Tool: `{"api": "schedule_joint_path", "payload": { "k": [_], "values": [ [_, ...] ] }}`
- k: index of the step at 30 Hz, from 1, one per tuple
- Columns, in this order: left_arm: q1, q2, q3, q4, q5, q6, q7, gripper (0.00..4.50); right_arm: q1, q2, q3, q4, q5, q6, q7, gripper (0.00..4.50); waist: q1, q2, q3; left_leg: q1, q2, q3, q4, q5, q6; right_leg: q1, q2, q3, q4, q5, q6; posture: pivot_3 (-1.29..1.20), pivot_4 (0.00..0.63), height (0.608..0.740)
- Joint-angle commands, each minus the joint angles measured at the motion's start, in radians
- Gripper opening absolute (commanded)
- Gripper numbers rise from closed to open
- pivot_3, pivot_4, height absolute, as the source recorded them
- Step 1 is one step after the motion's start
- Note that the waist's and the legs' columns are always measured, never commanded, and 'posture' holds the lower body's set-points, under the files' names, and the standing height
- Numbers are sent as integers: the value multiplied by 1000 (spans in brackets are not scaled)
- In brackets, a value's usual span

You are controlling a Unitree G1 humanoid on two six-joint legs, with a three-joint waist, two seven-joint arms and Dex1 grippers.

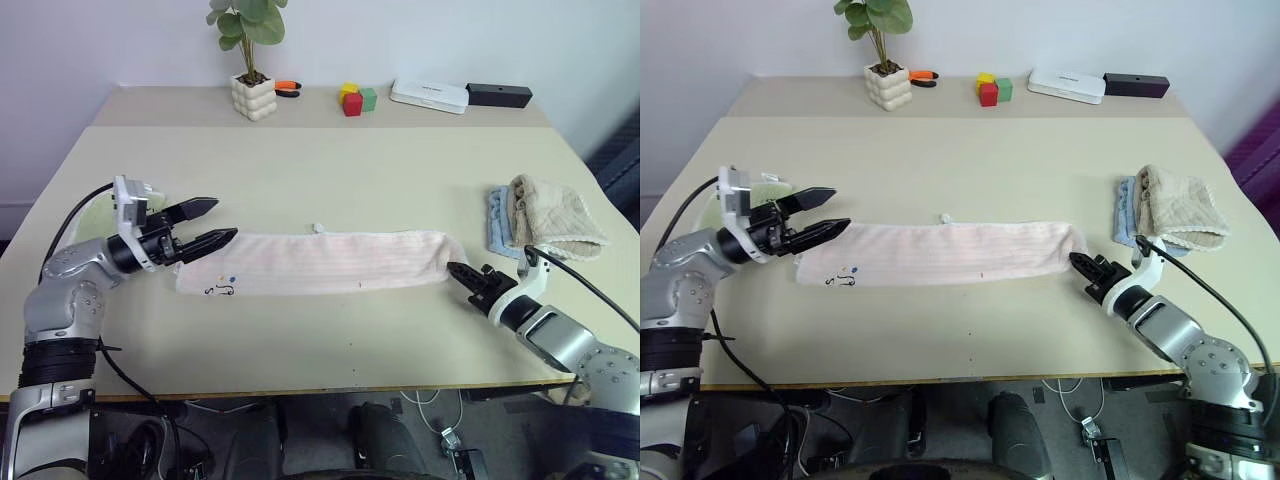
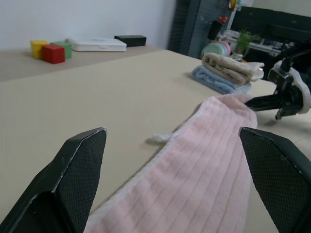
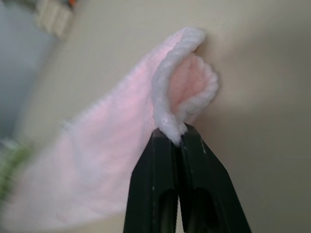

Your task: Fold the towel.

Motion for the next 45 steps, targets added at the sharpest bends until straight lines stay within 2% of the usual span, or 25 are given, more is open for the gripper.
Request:
{"api": "schedule_joint_path", "payload": {
  "k": [1, 6, 10, 16, 25, 35, 45],
  "values": [
    [46, 46, 15, -37, -28, 23, -79, 4500, -107, -57, 35, -133, -38, 26, 125, 24, -9, 4, 2, 0, 0, 1, -1, 0, 0, -2, 0, 2, 1, 0, 0, 0, 150, 735],
    [77, 56, 35, -70, -42, 35, -92, 4500, -203, -102, 135, -216, -137, 53, 242, 24, 4, 3, 2, 0, 2, 0, -3, 0, 0, -3, 2, 0, 2, 0, 0, 0, 150, 735],
    [87, 55, 67, -61, -38, 21, -60, 4500, -265, -97, 239, -275, -219, 69, 303, 24, 3, 3, 2, -2, 1, 0, -1, 0, 0, -3, 0, 0, 1, 0, 0, 0, 150, 735],
    [138, 42, 96, -120, -48, 22, -27, 4500, -326, -50, 381, -282, -345, 73, 373, 24, 0, 3, 2, -2, 1, 1, -1, 0, 0, -4, 0, 0, 1, 0, 0, 0, 150, 735],
    [234, 22, 128, -244, -92, 51, 38, 4500, -390, 79, 534, -147, -537, 30, 471, 24, 0, 3, 2, -2, 1, 1, -1, 0, 0, -4, 0, 0, 2, 0, 0, 0, 150, 735],
    [349, 4, 173, -352, -134, 64, 108, 4500, -412, 114, 592, -72, -675, -14, 601, 24, 0, 3, 2, -2, 1, 1, -1, 0, 0, -4, 0, 0, 2, 0, 0, 0, 150, 735],
    [370, -1, 174, -387, -146, 63, 146, 4500, -414, 182, 660, -58, -807, -72, 644, 24, -1, 3, 2, -2, 1, 1, -1, 0, 0, -4, 0, 0, 2, 0, 0, 0, 150, 735]
  ]
}}
